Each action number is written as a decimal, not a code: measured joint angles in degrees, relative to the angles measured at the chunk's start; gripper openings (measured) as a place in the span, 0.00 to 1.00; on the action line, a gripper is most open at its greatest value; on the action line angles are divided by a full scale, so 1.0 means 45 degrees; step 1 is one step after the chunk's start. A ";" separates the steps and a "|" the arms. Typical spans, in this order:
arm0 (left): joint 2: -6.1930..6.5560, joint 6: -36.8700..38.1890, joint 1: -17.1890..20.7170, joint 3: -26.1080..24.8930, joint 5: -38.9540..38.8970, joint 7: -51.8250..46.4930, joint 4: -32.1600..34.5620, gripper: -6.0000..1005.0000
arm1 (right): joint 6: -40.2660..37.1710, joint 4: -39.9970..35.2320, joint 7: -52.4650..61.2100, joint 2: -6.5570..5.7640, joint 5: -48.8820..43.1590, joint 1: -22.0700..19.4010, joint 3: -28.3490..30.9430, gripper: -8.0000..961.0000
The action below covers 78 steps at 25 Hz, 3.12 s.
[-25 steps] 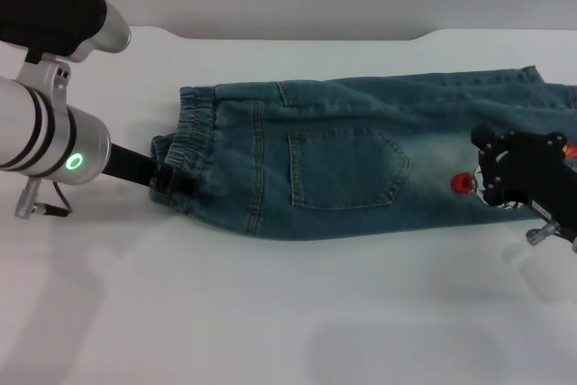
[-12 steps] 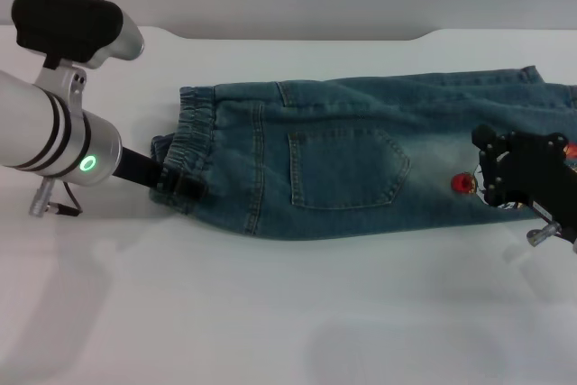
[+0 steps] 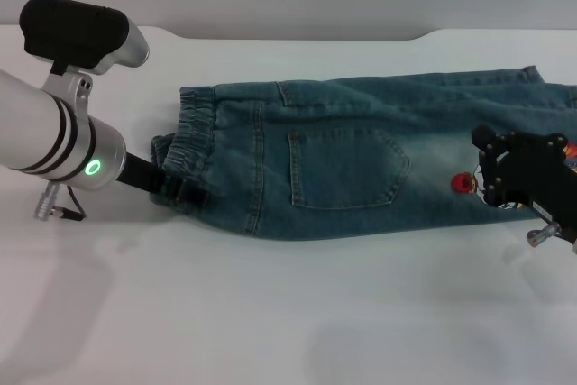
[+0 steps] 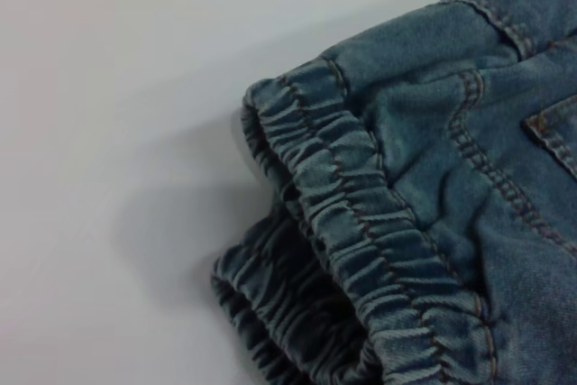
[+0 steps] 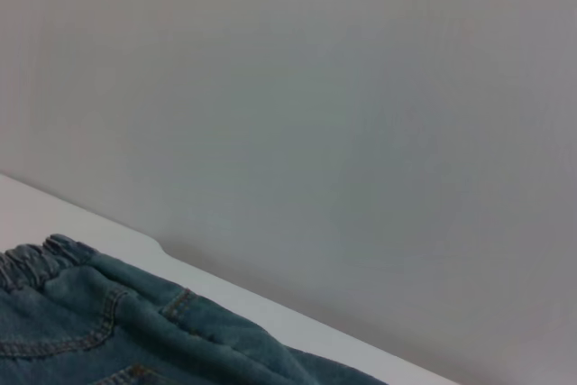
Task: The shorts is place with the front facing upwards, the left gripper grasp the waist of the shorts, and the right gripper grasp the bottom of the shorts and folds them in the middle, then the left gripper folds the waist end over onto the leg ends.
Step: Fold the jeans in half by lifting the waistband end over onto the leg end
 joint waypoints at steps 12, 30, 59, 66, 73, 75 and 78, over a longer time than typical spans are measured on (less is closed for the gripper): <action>0.0018 0.0224 -0.0127 -0.0012 -0.0821 0.0268 0.0512 0.70 | 0.0072 0.0158 0.0022 -0.0023 0.0000 -0.0087 0.0001 0.01; 0.0037 0.0042 0.0001 0.0078 -0.0890 0.0315 0.0006 0.19 | 0.0088 0.0325 0.0038 -0.0034 0.0000 -0.0336 0.0001 0.01; 0.0033 -0.1354 0.1294 -0.0195 -0.1033 0.0246 -0.4344 0.06 | -0.3080 -0.0823 0.0988 0.0105 0.0107 0.1893 -0.1377 0.01; 0.0019 -0.1668 0.1536 -0.0196 -0.1253 0.0205 -0.5962 0.06 | -0.3484 -0.0868 0.1643 0.0086 0.0132 0.2235 -0.1524 0.01; 0.0013 -0.1815 0.1583 -0.0189 -0.1379 0.0200 -0.6374 0.06 | -0.3894 -0.1042 0.1874 0.0092 0.0146 0.2608 -0.1534 0.01; 0.0013 -0.1808 0.1588 -0.0167 -0.1437 0.0209 -0.6402 0.06 | -0.3960 -0.1364 0.2325 0.0101 0.0155 0.2913 -0.1656 0.01; 0.0015 -0.1733 0.1618 -0.0142 -0.1634 0.0278 -0.6499 0.06 | -0.3973 -0.2329 0.3120 0.0133 0.0159 0.3726 -0.2038 0.01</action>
